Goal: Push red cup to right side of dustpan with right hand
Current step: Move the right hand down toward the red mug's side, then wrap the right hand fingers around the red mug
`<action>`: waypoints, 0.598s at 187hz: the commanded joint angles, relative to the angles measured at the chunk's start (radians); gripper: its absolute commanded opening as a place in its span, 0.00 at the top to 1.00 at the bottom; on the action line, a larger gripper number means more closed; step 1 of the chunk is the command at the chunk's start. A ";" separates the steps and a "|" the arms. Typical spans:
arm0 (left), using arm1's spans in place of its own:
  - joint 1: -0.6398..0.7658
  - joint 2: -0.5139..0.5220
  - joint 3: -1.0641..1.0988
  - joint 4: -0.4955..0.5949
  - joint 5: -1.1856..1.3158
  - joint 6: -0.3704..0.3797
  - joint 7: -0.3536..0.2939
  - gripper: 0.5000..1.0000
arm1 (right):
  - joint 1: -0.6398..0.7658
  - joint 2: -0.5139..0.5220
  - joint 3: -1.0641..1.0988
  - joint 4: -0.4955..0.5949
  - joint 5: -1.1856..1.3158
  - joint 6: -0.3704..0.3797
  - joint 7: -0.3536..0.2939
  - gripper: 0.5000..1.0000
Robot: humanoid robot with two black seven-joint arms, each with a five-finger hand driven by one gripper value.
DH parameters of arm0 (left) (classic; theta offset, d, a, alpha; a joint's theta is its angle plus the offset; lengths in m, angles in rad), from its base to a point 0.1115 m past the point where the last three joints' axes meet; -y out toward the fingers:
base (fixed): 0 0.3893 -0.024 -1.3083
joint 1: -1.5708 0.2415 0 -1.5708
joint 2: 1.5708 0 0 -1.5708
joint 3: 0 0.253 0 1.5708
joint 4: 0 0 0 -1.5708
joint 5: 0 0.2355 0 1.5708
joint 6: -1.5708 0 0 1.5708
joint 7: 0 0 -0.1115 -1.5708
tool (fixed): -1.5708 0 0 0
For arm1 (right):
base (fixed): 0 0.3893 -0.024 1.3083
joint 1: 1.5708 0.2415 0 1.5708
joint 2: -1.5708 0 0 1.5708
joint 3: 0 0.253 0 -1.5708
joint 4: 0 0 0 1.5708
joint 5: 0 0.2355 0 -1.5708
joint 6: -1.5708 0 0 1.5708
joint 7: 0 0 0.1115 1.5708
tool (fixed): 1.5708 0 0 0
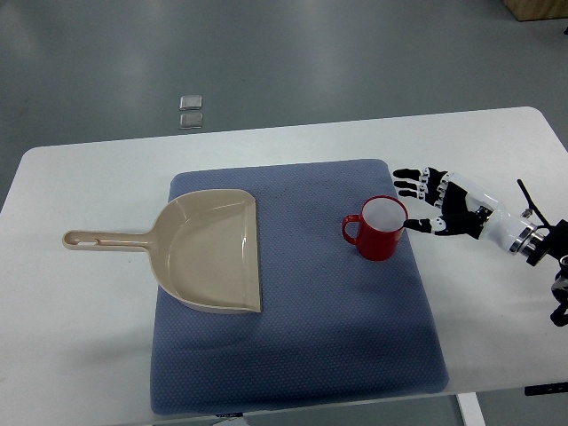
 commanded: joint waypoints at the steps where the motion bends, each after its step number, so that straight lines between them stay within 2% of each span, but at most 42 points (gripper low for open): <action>1: 0.000 0.000 0.000 0.000 0.000 0.000 0.000 0.00 | -0.007 0.000 -0.003 0.011 -0.003 0.005 0.000 0.18; 112: 0.000 0.000 0.000 0.000 0.000 0.000 0.000 0.00 | -0.021 0.017 -0.029 0.014 -0.035 -0.038 0.000 0.18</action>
